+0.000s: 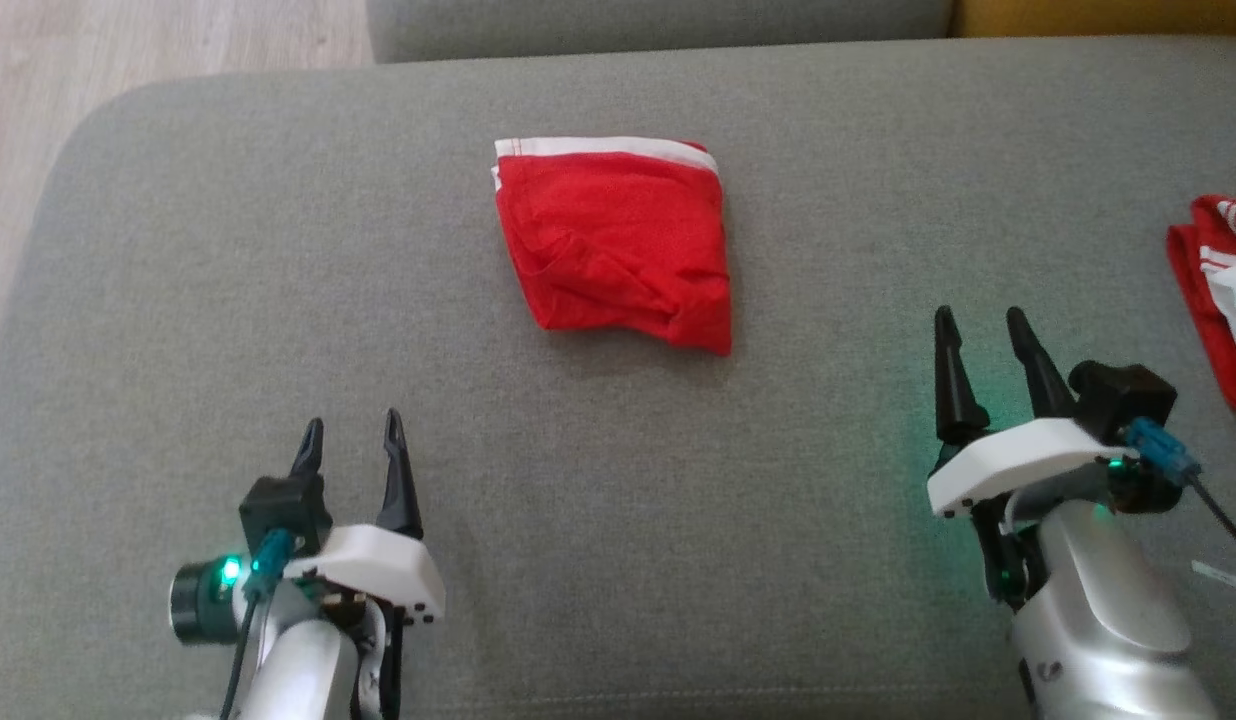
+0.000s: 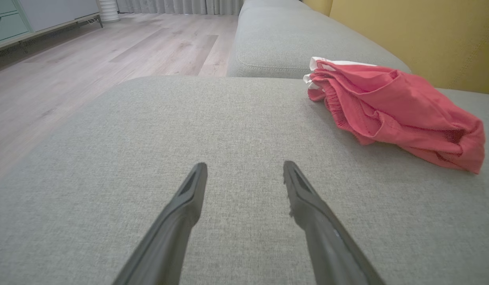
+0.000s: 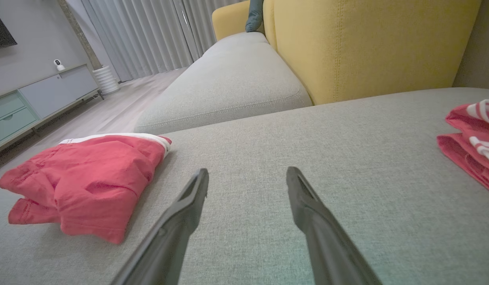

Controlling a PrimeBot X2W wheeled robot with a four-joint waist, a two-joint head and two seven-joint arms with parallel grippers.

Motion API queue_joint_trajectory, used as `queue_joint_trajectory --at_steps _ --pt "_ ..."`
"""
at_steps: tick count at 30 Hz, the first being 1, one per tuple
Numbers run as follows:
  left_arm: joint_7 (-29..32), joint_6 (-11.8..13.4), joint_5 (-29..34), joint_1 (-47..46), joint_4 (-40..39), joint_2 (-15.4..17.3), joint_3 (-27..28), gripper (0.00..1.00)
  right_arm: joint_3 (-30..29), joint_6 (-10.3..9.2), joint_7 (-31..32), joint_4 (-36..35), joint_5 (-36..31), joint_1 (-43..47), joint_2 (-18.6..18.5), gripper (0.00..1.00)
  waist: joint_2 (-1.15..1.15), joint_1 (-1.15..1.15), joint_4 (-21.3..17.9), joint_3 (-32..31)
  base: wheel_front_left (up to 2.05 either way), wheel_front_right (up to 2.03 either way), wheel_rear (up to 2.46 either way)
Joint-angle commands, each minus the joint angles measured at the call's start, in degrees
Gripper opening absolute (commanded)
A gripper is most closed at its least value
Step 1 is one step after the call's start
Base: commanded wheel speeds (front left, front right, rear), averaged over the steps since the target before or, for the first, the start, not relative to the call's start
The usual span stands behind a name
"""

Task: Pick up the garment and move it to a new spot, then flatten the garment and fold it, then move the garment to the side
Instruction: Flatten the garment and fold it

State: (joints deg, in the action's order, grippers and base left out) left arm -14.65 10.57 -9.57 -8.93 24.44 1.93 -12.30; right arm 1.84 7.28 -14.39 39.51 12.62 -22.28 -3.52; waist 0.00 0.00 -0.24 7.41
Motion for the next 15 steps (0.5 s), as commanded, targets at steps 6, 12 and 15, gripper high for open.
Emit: queue_joint_trajectory --at_steps 6,12,15 --pt "-0.3 -0.2 0.4 -0.2 -2.5 0.9 2.0 1.00 2.2 0.21 -0.6 -1.6 0.4 -0.2 0.6 1.00 0.00 0.00 0.0 -0.7 0.00 0.00 0.00" --pt "-0.3 -0.6 -0.9 -1.2 -3.0 0.9 0.2 1.00 5.8 0.21 -0.6 -1.7 -0.1 -2.7 0.6 1.00 0.00 0.00 2.1 1.7 0.00 0.00 0.00" --pt "-0.3 -0.8 -1.6 -2.0 -3.1 0.9 -1.3 1.00 8.8 0.21 -0.6 -0.9 -0.7 -5.8 0.6 1.00 0.00 0.00 4.0 2.9 0.00 0.00 0.00"
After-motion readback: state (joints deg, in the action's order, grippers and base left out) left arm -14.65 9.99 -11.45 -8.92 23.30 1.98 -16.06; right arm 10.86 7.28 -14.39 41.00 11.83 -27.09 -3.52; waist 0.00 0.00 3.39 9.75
